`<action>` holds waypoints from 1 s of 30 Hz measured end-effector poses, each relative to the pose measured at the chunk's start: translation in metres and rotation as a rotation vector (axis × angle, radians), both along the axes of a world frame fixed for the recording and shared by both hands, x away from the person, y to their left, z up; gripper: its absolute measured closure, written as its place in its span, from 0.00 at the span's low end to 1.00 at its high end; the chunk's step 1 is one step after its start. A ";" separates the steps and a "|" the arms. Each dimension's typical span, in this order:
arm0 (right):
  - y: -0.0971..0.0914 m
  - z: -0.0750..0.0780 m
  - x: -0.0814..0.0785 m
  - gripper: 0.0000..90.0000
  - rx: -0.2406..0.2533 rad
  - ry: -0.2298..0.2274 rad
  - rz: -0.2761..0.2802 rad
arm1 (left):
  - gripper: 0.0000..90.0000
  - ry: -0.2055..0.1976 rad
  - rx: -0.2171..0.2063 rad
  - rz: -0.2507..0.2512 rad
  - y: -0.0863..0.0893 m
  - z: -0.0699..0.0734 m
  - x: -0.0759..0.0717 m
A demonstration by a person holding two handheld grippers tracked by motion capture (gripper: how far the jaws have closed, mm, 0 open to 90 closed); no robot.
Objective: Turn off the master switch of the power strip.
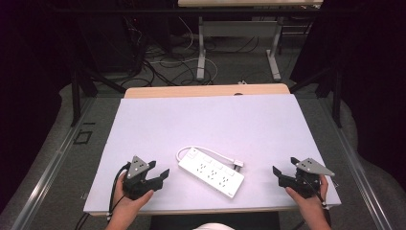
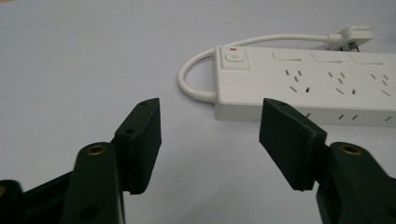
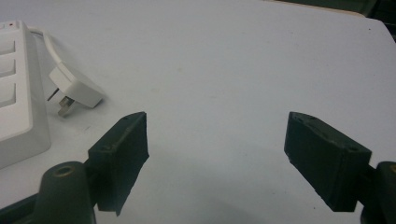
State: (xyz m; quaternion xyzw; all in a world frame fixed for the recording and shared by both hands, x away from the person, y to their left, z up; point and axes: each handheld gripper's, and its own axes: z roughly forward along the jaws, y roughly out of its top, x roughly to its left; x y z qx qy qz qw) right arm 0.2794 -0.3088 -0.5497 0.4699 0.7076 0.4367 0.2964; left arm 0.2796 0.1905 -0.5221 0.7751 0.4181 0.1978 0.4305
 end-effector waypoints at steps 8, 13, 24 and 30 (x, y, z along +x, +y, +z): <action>0.000 0.001 0.000 0.23 -0.007 -0.008 0.009 | 0.48 0.030 0.026 -0.011 -0.007 -0.003 -0.003; 0.000 0.000 0.000 0.23 -0.007 -0.008 0.008 | 0.52 0.042 0.020 -0.003 -0.008 -0.006 -0.003; 0.000 0.001 -0.001 0.23 -0.004 -0.001 0.006 | 0.67 0.078 0.015 -0.029 -0.007 -0.008 -0.002; -0.001 0.001 0.000 0.23 -0.015 -0.002 0.011 | 0.77 0.102 0.005 -0.048 -0.009 -0.008 -0.004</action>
